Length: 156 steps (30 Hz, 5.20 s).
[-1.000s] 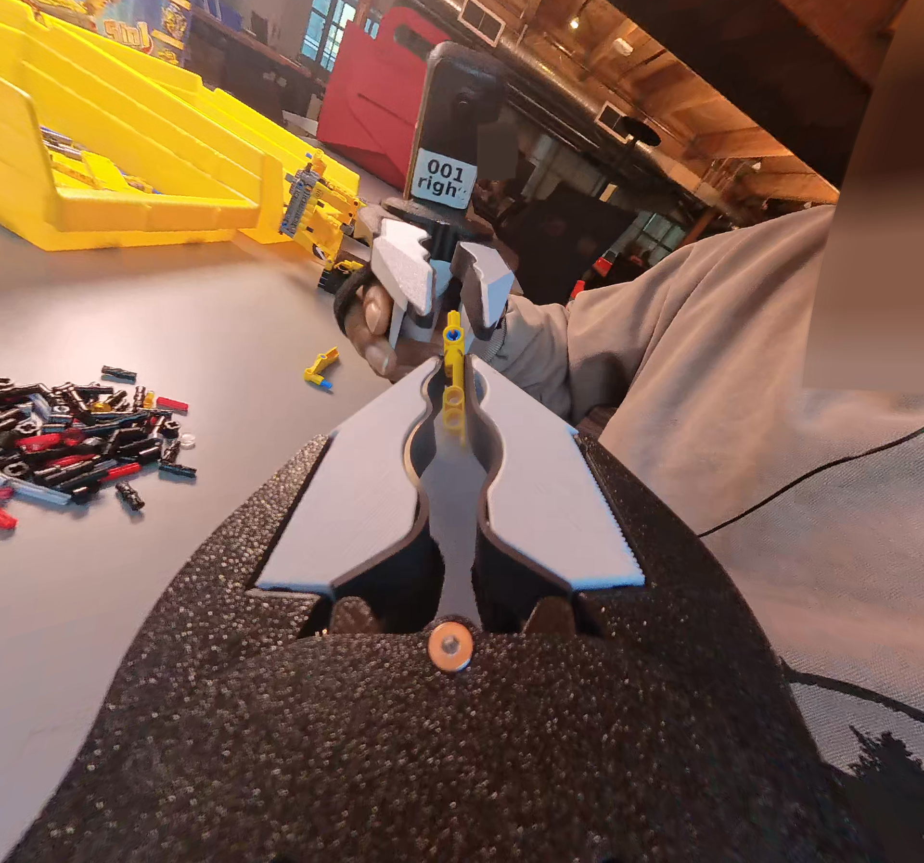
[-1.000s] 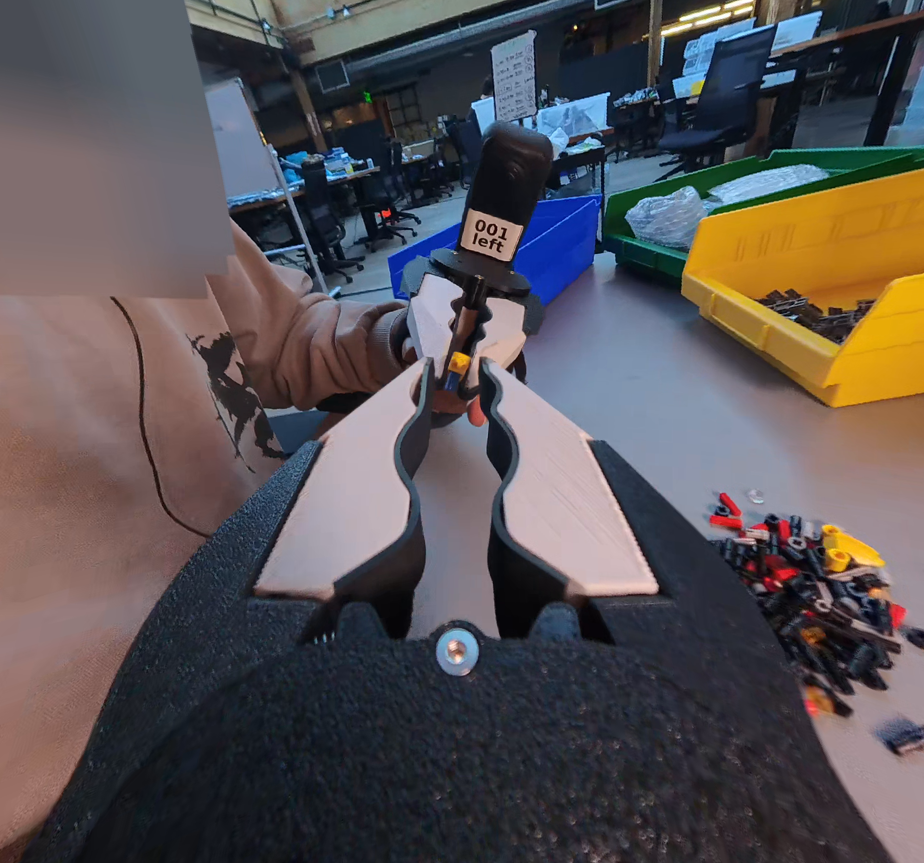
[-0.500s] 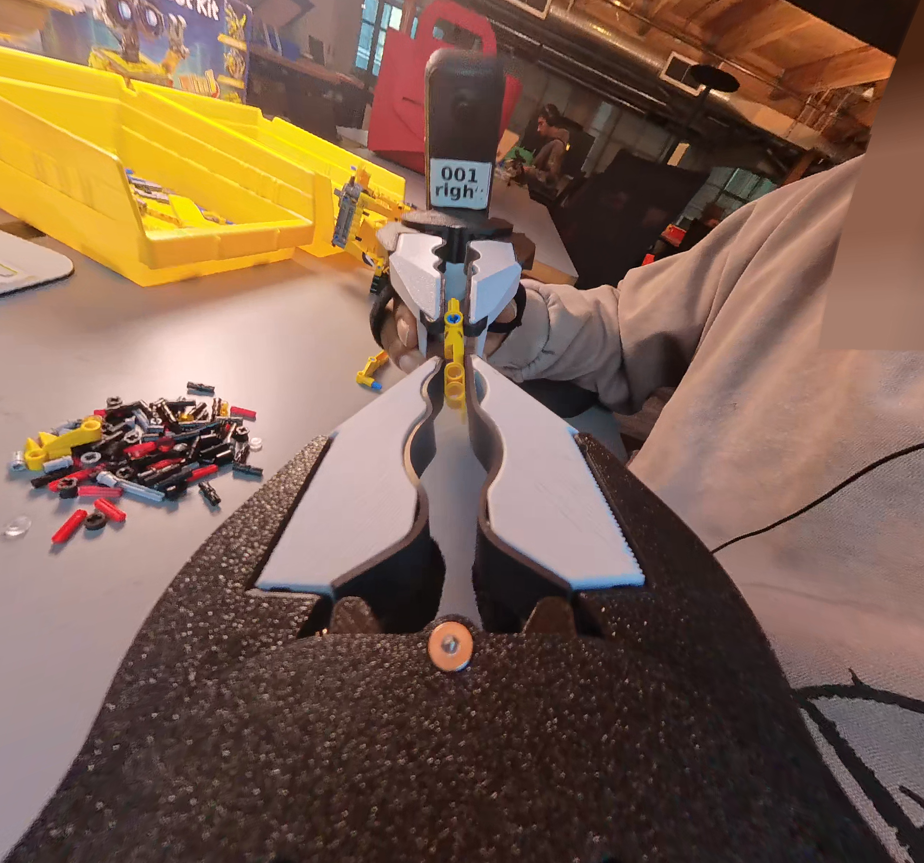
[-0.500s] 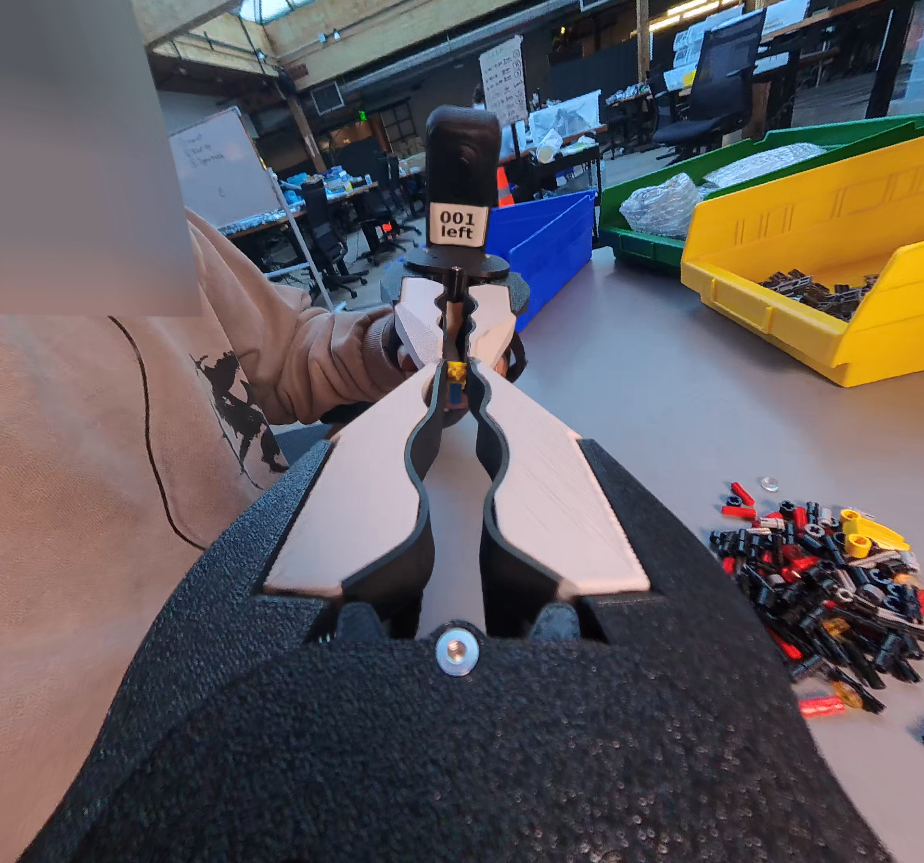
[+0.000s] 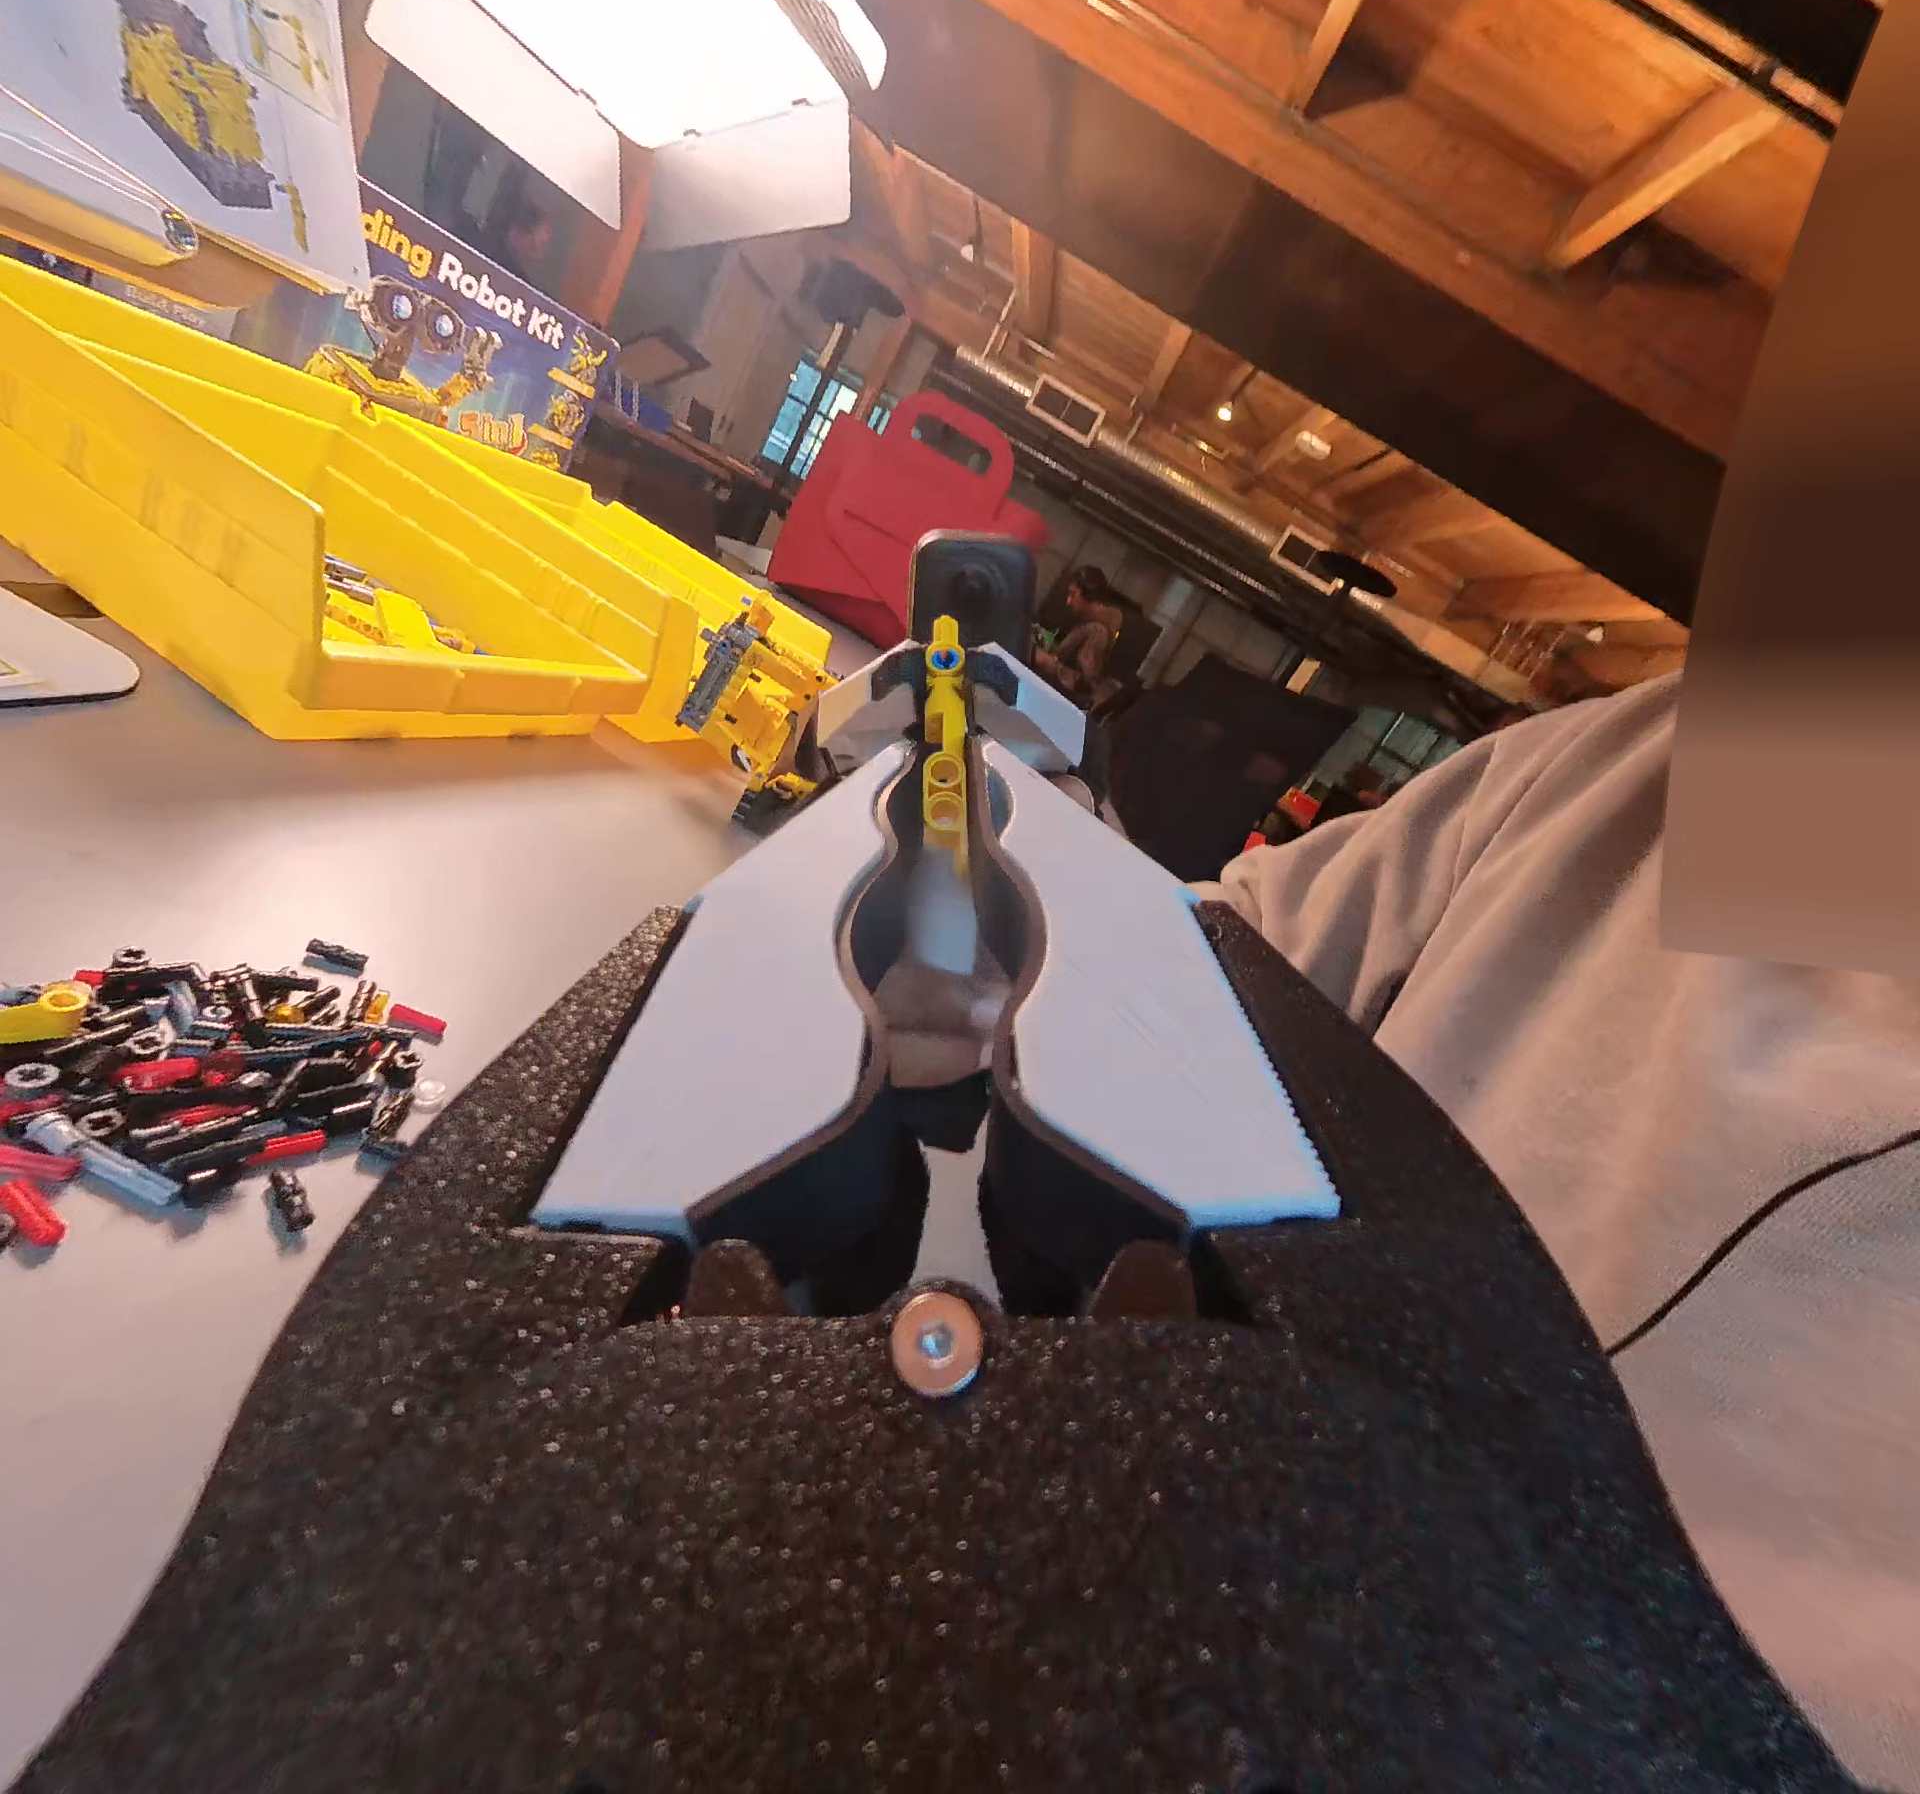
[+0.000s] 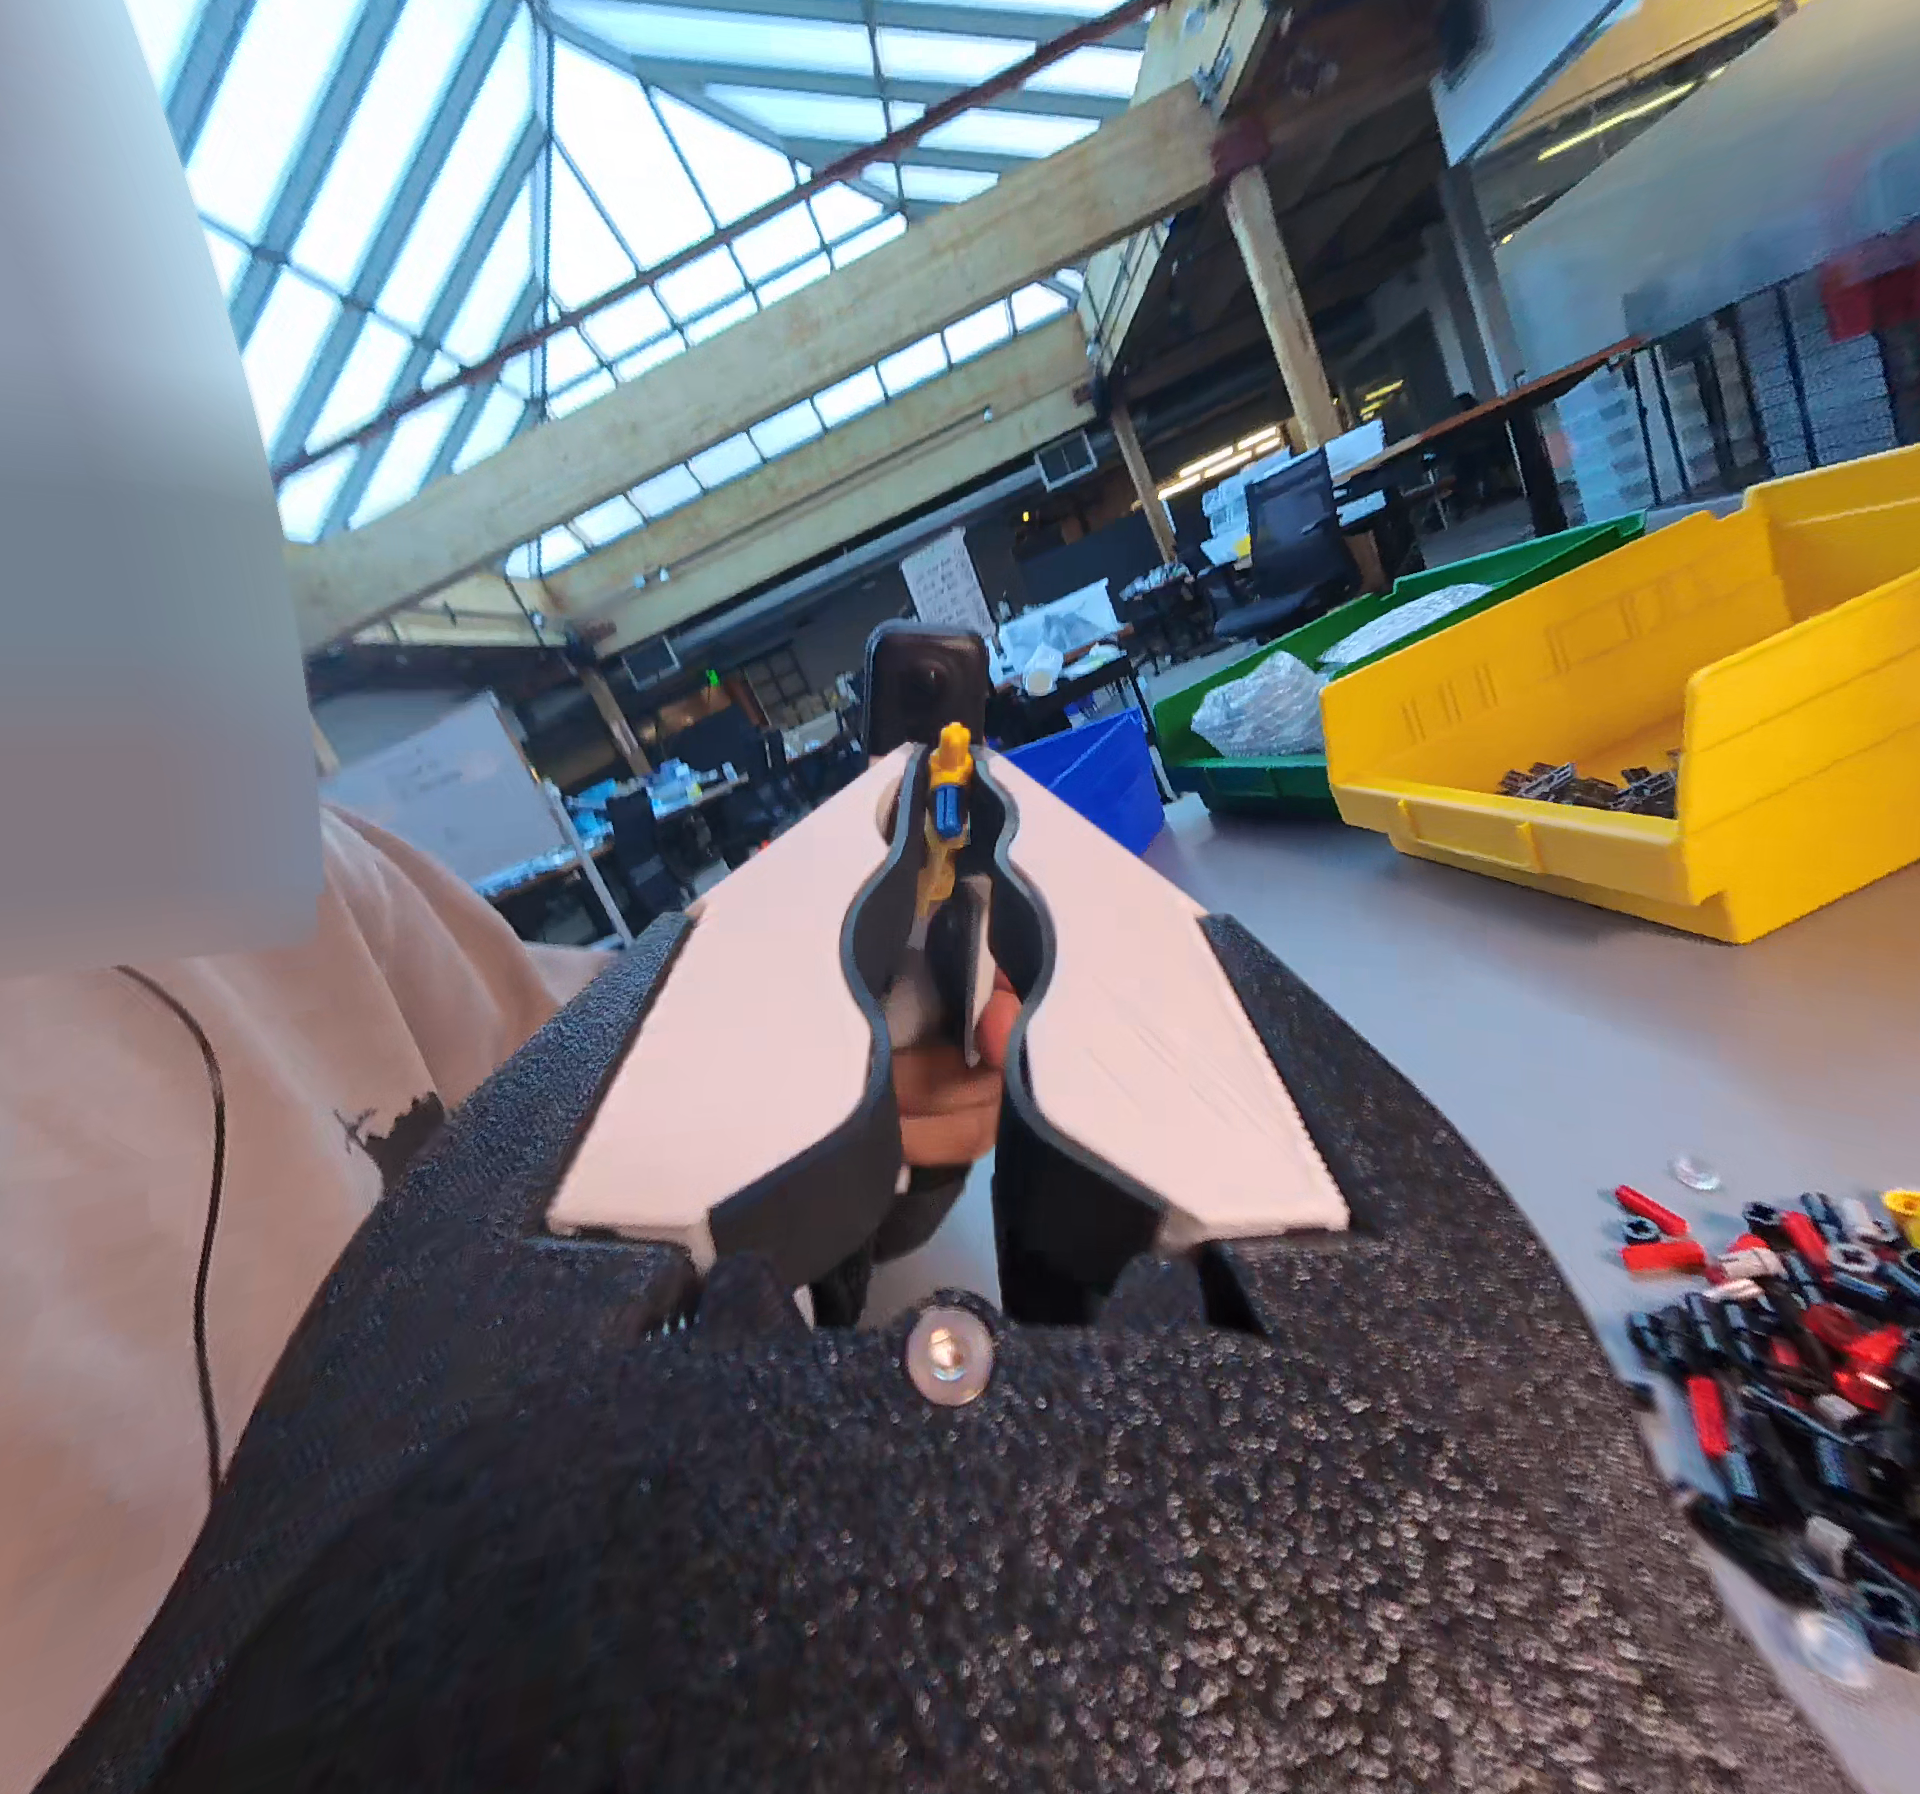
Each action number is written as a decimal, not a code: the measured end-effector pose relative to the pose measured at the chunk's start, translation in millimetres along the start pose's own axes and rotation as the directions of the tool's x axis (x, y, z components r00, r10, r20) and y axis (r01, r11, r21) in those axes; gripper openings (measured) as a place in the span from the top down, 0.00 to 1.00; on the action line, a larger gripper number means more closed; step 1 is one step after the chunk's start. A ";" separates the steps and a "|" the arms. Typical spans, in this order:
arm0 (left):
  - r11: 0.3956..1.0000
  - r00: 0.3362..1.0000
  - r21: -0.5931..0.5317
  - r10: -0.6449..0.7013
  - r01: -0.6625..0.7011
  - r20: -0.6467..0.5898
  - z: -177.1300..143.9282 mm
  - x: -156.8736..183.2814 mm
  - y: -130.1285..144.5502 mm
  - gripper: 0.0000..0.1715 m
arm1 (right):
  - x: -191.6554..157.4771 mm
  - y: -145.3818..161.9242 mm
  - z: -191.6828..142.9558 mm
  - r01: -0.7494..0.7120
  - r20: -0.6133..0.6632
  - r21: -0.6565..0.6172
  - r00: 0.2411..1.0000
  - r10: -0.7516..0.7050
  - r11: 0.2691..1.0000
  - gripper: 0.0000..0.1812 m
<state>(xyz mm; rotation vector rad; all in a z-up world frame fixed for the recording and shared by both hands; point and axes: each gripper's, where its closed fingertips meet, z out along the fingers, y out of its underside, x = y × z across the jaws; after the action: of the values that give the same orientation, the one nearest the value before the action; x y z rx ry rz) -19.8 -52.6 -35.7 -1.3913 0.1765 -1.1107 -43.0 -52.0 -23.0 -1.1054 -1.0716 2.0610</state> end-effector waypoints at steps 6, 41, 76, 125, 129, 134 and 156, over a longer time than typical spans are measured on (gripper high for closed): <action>0.993 0.995 0.060 -0.104 0.104 0.005 10.9 -11.1 -1.0 0.97 | 13.7 -10.1 -6.5 -0.114 -0.028 0.095 0.993 0.117 0.989 0.98; 0.537 0.712 -0.730 0.695 -0.423 0.100 -20.7 -85.3 100.4 0.97 | 31.1 14.2 -43.2 0.223 -0.027 -0.420 0.966 -0.258 0.880 0.97; 0.408 0.767 -0.856 0.642 -0.317 0.022 -60.7 -98.1 126.7 0.91 | 44.4 57.5 -56.3 0.323 -0.011 -0.445 0.931 -0.366 0.835 0.96; 0.923 0.955 -0.383 0.101 0.014 0.278 -5.9 -56.5 76.7 0.96 | 71.0 83.5 -50.6 0.682 0.283 -0.720 0.122 -0.951 -0.127 0.97; 0.921 0.949 -0.386 0.074 0.053 0.307 -7.8 -62.1 81.0 0.97 | 74.8 88.7 -51.7 0.666 0.318 -0.724 0.094 -0.943 -0.178 0.97; 0.906 0.936 -0.423 0.143 0.007 0.321 -8.7 -63.9 82.8 1.00 | 74.8 90.6 -51.6 0.671 0.311 -0.725 0.115 -0.943 -0.157 0.97; 0.850 0.833 -0.255 -0.514 0.462 -0.205 -3.5 4.6 47.5 0.94 | -4.6 56.4 -33.6 0.733 0.137 -0.377 0.649 -0.748 0.567 0.96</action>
<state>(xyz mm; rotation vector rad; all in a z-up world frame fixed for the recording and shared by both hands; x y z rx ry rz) 4.5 -68.0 -74.0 -1.4997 0.1240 -1.7570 -17.7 -72.1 -80.3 -0.6538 -1.6432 1.1489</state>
